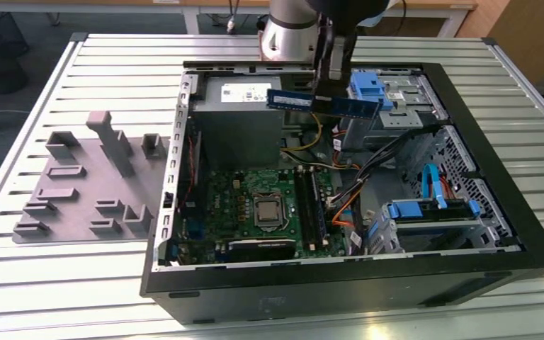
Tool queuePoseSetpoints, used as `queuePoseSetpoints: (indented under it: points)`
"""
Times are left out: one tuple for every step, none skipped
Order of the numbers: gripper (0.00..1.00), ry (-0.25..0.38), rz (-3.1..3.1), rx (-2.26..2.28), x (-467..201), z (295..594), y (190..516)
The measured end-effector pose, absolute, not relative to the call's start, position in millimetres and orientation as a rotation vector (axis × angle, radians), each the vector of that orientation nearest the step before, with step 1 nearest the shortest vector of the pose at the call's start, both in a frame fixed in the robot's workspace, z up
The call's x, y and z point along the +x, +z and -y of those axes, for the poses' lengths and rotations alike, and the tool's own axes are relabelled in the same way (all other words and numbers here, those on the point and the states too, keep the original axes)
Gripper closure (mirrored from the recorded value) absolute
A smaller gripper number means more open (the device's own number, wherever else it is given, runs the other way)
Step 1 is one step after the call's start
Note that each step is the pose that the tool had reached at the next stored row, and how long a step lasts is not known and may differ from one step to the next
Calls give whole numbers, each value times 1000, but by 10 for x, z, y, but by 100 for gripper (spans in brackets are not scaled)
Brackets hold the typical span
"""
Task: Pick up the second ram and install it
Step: 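Insert the second ram into the second slot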
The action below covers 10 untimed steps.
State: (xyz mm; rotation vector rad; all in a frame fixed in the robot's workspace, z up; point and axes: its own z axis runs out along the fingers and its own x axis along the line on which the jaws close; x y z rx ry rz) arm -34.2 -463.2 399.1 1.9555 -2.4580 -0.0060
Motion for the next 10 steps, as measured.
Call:
queuePoseSetpoints:
  points:
    - [86, -6, 2475, 1933, -342, 4632, 3990]
    - [86, -6, 2493, 1911, -342, 4632, 3989]
    - [86, -6, 2510, 1888, -342, 4632, 3988]
    - [86, -6, 2527, 1865, -342, 4632, 3986]
    - [86, -6, 2544, 1842, -342, 4632, 3984]
    - [86, -6, 2560, 1820, -342, 4632, 3981]
    - [86, -6, 2577, 1796, -342, 4632, 3979]
    - [86, -5, 2593, 1772, -342, 4632, 3976]
    - [86, -6, 2609, 1749, -342, 4632, 3973]
    - [86, -5, 2626, 1724, -342, 4632, 3970]
